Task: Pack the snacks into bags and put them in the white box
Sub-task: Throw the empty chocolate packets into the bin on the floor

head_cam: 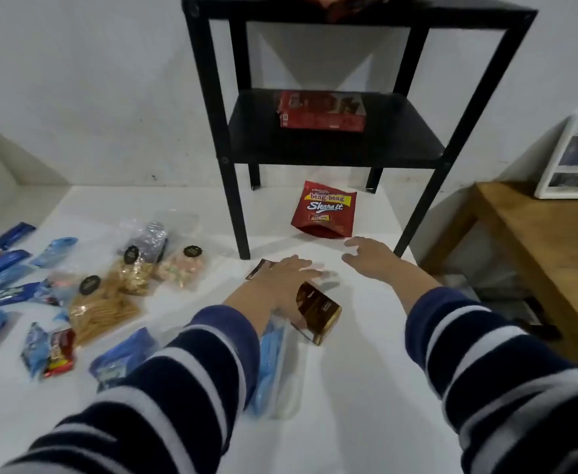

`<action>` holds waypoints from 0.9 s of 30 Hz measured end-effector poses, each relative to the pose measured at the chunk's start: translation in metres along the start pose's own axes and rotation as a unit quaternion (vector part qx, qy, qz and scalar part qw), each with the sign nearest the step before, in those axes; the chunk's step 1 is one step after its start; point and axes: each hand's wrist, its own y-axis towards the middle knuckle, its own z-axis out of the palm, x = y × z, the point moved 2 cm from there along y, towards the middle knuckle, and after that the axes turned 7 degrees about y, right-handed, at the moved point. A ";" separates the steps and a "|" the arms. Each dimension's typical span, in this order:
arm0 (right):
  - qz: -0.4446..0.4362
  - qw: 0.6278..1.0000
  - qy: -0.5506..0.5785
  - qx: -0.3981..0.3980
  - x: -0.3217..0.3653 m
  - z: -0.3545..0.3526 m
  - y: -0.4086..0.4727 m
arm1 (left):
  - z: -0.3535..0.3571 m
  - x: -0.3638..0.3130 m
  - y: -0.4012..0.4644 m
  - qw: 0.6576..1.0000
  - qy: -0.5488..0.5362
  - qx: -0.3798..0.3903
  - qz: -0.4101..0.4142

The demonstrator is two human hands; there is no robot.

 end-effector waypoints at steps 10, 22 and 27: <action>0.103 0.970 0.173 -0.138 -0.017 0.003 0.124 | 0.003 0.024 0.040 0.999 -0.043 0.001 0.005; 0.203 0.873 0.433 -0.095 -0.015 0.000 0.150 | 0.021 0.037 0.048 0.999 -0.043 -0.002 0.011; 0.158 0.858 0.485 -0.061 -0.009 -0.005 0.112 | 0.014 0.027 0.042 1.000 -0.003 0.000 -0.001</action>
